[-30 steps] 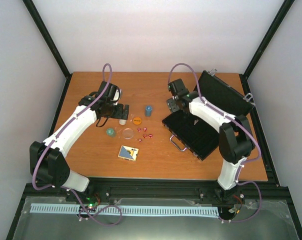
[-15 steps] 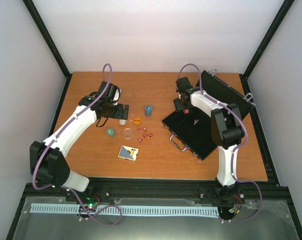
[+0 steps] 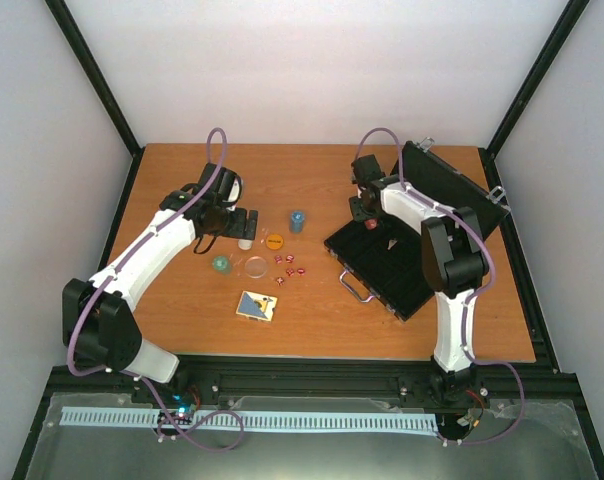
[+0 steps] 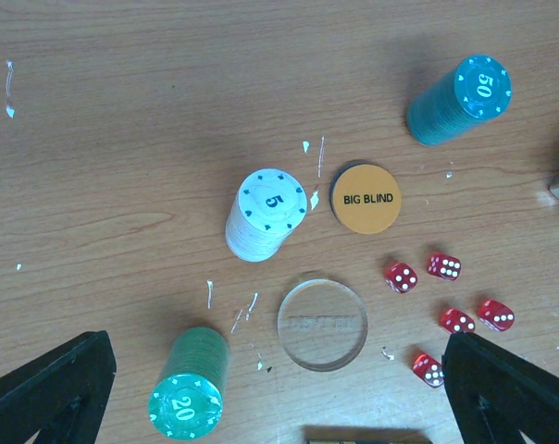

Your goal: Pack up texas hold em set

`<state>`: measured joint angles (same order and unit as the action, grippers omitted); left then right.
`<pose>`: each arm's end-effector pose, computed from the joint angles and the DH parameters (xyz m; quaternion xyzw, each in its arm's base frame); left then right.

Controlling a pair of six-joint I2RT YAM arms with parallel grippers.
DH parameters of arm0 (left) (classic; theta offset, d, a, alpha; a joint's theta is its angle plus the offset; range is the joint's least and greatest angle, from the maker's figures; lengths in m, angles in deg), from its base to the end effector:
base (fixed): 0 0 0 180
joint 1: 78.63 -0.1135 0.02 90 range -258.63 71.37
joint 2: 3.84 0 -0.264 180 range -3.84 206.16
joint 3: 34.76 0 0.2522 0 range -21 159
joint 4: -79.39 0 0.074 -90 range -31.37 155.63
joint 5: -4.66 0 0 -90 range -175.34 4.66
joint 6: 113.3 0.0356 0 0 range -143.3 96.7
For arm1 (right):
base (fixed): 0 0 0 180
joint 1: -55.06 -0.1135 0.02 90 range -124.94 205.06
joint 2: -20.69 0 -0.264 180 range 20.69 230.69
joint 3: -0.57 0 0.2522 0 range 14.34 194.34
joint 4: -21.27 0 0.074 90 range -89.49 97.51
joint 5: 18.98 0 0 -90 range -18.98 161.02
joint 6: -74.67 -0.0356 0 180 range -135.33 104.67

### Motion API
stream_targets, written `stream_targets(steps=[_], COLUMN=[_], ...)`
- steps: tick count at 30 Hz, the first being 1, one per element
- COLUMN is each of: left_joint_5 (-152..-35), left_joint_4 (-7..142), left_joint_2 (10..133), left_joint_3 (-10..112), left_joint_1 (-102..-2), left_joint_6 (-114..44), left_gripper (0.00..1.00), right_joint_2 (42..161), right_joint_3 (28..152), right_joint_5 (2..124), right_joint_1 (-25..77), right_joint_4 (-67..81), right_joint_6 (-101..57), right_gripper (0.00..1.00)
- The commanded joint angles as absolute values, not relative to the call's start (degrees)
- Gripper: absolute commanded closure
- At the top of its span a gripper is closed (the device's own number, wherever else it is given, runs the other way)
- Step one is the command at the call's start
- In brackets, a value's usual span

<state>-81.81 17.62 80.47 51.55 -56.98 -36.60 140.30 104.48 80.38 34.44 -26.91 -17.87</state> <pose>0.2806 -0.1090 0.2904 0.0622 0.9630 -0.0499 0.2575 0.4150 0.1500 0.1768 -0.1343 0.9617 -0.0327 0.2366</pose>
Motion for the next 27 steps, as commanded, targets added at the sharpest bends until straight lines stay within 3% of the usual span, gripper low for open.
stream_targets(steps=[1, 8, 16, 27], left_joint_5=[-81.02, -81.63, -82.34, -81.70], left_joint_4=[17.97, 18.24, 18.34, 17.62], left_joint_2=[80.48, 80.51, 80.33, 78.54], left_joint_3=[52.04, 51.95, 51.77, 50.92], left_joint_1=[-56.74, -56.74, -56.72, -56.74], left_joint_6=[-36.04, -36.19, -36.42, -36.32], left_gripper=[0.00, 0.00, 0.00, 0.00], right_joint_2=[136.08, 129.25, 126.92, 122.90], right_joint_3=[102.67, 101.29, 97.97, 89.46], right_joint_5=[78.63, 76.53, 74.44, 73.79], right_joint_1=[34.73, 34.61, 34.59, 34.62], right_joint_4=[-27.19, -27.43, -28.29, -20.06], right_joint_6=[-21.33, -26.96, -51.22, -69.93], right_gripper=[0.76, 0.76, 0.76, 0.74])
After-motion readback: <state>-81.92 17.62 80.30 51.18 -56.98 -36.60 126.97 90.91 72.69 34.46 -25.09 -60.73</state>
